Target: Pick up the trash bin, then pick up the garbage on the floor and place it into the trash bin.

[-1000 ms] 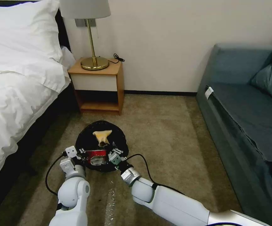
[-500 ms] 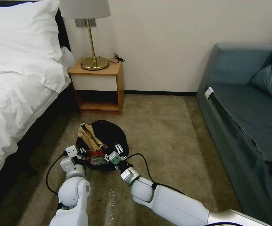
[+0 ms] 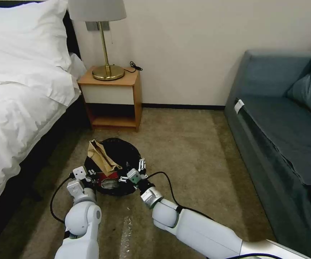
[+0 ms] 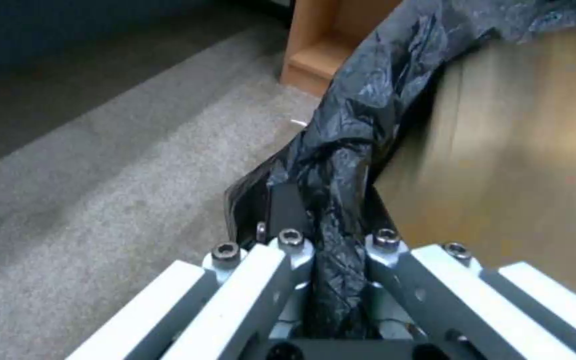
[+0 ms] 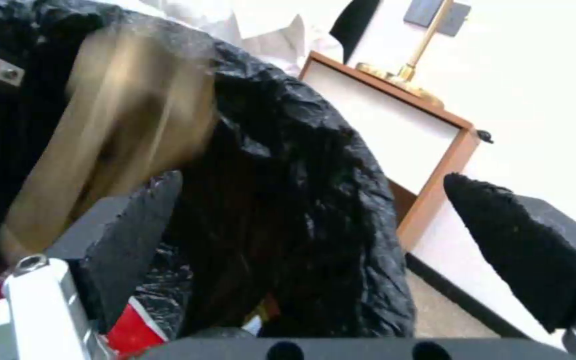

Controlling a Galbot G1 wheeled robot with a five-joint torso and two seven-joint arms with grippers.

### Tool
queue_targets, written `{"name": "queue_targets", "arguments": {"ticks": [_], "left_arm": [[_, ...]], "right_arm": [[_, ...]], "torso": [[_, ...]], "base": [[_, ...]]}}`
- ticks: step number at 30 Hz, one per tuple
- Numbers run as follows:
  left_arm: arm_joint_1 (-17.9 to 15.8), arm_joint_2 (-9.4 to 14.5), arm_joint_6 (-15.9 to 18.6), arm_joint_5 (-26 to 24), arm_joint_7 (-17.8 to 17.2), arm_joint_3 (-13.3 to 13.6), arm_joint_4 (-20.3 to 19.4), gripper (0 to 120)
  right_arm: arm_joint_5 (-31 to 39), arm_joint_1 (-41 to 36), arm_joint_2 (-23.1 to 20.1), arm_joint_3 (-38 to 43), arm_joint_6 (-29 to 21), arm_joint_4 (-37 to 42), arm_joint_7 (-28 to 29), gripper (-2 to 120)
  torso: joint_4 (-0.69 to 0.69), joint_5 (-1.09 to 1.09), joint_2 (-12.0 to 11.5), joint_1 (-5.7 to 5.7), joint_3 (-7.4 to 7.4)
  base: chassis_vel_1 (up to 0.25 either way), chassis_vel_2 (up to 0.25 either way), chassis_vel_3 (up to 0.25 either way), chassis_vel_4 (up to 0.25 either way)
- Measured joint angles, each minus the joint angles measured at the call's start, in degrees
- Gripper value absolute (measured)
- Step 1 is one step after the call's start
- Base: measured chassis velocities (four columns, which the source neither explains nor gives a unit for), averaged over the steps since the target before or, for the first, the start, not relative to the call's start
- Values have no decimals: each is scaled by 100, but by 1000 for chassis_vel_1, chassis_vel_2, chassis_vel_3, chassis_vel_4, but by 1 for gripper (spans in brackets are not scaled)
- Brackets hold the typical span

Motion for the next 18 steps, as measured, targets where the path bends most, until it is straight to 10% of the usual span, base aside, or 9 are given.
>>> {"name": "queue_targets", "arguments": {"ticks": [18], "left_arm": [[-27,66,22,-51,27,-1,-33,2]], "right_arm": [[206,53,-269,1083,-88,460,45,100]], "torso": [[1,0,0,0,0]], "base": [[0,0,0,0]]}}
